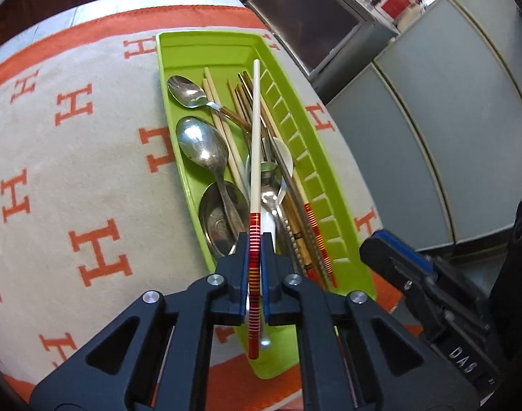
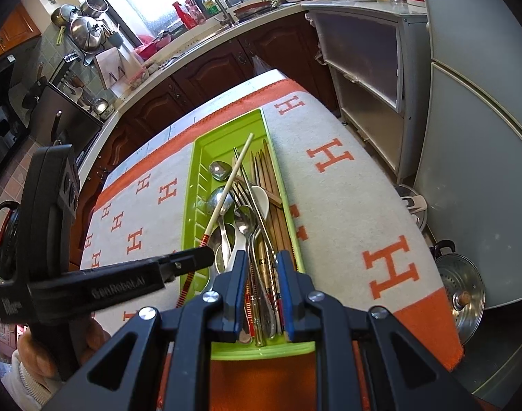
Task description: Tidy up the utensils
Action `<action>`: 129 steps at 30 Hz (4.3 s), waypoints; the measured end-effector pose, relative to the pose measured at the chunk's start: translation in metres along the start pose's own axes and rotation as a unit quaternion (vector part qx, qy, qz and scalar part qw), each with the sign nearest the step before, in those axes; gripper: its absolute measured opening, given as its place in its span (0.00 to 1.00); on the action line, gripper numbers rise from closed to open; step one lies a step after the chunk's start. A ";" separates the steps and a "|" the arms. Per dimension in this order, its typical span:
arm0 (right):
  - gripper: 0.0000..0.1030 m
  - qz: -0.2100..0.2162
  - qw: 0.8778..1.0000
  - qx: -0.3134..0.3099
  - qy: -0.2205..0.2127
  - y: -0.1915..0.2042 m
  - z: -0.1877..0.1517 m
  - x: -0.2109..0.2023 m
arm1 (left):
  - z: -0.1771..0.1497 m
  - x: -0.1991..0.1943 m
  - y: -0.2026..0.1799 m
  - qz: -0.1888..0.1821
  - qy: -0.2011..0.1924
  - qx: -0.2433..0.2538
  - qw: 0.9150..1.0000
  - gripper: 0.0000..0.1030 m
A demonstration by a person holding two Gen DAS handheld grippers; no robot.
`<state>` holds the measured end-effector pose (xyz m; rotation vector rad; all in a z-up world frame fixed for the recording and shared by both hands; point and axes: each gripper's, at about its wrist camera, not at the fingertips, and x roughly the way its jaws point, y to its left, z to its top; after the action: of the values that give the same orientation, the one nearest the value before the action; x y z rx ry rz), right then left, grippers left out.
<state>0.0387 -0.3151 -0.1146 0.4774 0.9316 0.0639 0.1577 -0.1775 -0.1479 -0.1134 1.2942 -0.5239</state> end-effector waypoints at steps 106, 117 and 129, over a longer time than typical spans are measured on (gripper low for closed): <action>0.50 0.027 0.988 -0.152 -0.022 0.179 -0.023 -0.070 | -0.117 -0.251 0.056 0.243 -0.230 -0.074 0.939 0.80; 0.50 0.026 0.988 -0.150 -0.019 0.177 -0.024 -0.068 | -0.117 -0.247 0.059 0.243 -0.223 -0.076 0.941 0.80; 0.49 0.024 0.988 -0.149 -0.017 0.176 -0.025 -0.066 | -0.117 -0.243 0.060 0.241 -0.219 -0.077 0.942 0.80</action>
<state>0.0056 -0.1656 -0.0026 0.2229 0.8591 0.2349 0.0242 0.0041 0.0120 -0.0353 0.8777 0.0288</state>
